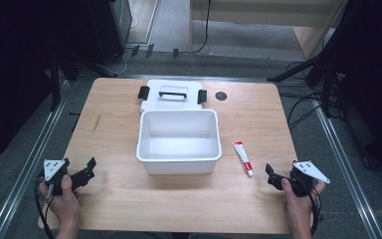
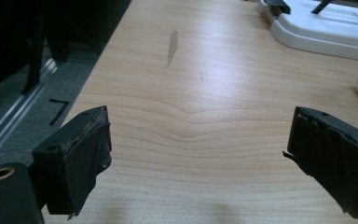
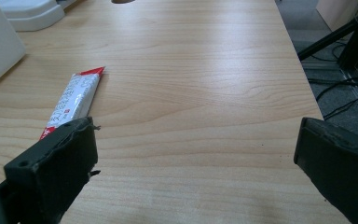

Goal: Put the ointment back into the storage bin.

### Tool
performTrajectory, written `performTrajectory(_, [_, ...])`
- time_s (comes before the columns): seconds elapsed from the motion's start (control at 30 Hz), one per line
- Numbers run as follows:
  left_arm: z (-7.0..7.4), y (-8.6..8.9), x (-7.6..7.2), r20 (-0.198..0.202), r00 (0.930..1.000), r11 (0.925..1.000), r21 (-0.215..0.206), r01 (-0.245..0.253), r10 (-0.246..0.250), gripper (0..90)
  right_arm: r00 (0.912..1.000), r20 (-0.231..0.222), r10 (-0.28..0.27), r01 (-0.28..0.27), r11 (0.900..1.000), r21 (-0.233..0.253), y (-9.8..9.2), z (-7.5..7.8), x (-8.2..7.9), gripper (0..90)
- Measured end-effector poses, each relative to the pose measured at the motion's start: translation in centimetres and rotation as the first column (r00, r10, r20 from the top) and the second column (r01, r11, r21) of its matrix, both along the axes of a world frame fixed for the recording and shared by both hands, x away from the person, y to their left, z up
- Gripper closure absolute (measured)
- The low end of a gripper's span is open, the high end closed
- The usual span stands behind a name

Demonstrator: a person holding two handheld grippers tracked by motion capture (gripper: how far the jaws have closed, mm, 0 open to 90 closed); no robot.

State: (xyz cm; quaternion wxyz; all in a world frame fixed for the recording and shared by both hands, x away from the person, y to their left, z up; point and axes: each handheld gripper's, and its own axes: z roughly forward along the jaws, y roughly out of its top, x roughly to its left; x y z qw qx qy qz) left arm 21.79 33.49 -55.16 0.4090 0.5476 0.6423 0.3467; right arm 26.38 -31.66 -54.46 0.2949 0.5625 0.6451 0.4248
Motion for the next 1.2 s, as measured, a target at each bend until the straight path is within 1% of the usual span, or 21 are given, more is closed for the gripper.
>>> performTrajectory(0.1, [0.0, -0.2, 0.0, 0.000, 0.9997, 0.9995, 0.022, -0.023, 0.023, 6.4, 1.0000, -0.004, 0.007, -0.007, 1.000, 0.021, -0.3, 0.0, 0.1, 0.0])
performTrajectory(0.17, [0.1, -0.3, -0.1, 0.005, 1.0000, 0.9988, 0.049, -0.008, 0.008, 6.4, 0.9998, -0.013, 0.017, -0.017, 0.999, 0.032, -0.3, 0.0, 0.1, 0.0])
performTrajectory(0.23, [0.1, -0.5, -0.1, 0.006, 1.0000, 0.9981, 0.061, 0.001, -0.002, 6.5, 0.9995, -0.020, 0.025, -0.024, 0.999, 0.028, -0.3, 0.0, 0.2, 0.0])
performTrajectory(0.37, [0.1, -0.3, 0.1, -0.008, 0.9999, 0.9986, 0.051, 0.014, -0.014, 6.5, 0.9984, -0.048, 0.031, -0.031, 0.999, 0.015, -0.2, 0.1, 0.4, 0.0])
performTrajectory(0.43, [0.1, -0.4, 0.2, -0.012, 0.9999, 0.9981, 0.061, 0.005, -0.004, 6.4, 0.9974, -0.065, 0.030, -0.030, 1.000, 0.002, -0.1, 0.2, 0.6, 0.0])
performTrajectory(0.47, [0.1, -0.6, 0.3, -0.016, 0.9999, 0.9974, 0.072, 0.005, -0.004, 6.4, 0.9963, -0.079, 0.032, -0.032, 0.999, 0.003, 0.0, 0.2, 0.7, 0.0])
performTrajectory(0.5, [0.1, -0.8, 0.3, -0.018, 0.9998, 0.9959, 0.090, 0.006, -0.005, 6.4, 0.9956, -0.088, 0.032, -0.033, 0.999, -0.007, 0.1, 0.3, 0.8, 0.0])
performTrajectory(0.53, [0.1, -1.0, 0.4, -0.022, 0.9998, 0.9932, 0.116, 0.008, -0.006, 6.4, 0.9951, -0.094, 0.031, -0.033, 0.999, -0.018, 0.1, 0.4, 1.0, 0.0])
performTrajectory(0.6, [0.1, -1.5, 0.5, -0.029, 0.9994, 0.9864, 0.163, 0.021, -0.017, 6.4, 0.9929, -0.116, 0.027, -0.029, 0.999, -0.021, 0.2, 0.7, 1.3, 0.0])
performTrajectory(0.67, [0.1, -1.8, 0.5, -0.035, 0.9990, 0.9825, 0.183, 0.035, -0.029, 6.4, 0.9911, -0.130, 0.030, -0.035, 0.999, -0.030, 0.4, 1.1, 1.4, 0.0])
performTrajectory(0.73, [0.1, -1.8, 0.6, -0.039, 0.9986, 0.9833, 0.177, 0.042, -0.036, 6.4, 0.9888, -0.145, 0.037, -0.045, 0.998, -0.052, 0.6, 1.5, 1.5, 0.0])
performTrajectory(0.9, [0.1, -1.1, 0.6, -0.033, 0.9986, 0.9927, 0.112, 0.045, -0.042, 6.4, 0.9812, -0.180, 0.068, -0.086, 0.992, -0.090, 1.1, 2.7, 1.9, 0.0])
performTrajectory(0.97, [0.1, -1.0, 0.5, -0.033, 0.9985, 0.9936, 0.102, 0.047, -0.044, 6.5, 0.9771, -0.198, 0.078, -0.100, 0.989, -0.105, 1.3, 3.2, 2.2, 0.0])
performTrajectory(1.0, [0.1, -1.0, 0.5, -0.033, 0.9985, 0.9936, 0.102, 0.047, -0.044, 6.5, 0.9771, -0.198, 0.078, -0.100, 0.989, -0.105, 1.3, 3.2, 2.2, 0.0])
performTrajectory(1.03, [0.1, -1.0, 0.5, -0.033, 0.9984, 0.9939, 0.099, 0.049, -0.046, 6.5, 0.9748, -0.206, 0.084, -0.109, 0.988, -0.109, 1.4, 3.5, 2.3, 0.0])
performTrajectory(1.17, [0.1, -1.0, 0.5, -0.031, 0.9987, 0.9940, 0.100, 0.045, -0.042, 6.5, 0.9611, -0.256, 0.103, -0.142, 0.980, -0.139, 1.9, 4.4, 2.9, 0.0])
performTrajectory(1.2, [0.1, -1.0, 0.5, -0.030, 0.9988, 0.9940, 0.101, 0.040, -0.037, 6.4, 0.9531, -0.284, 0.104, -0.154, 0.976, -0.157, 2.1, 4.8, 3.2, 0.0])
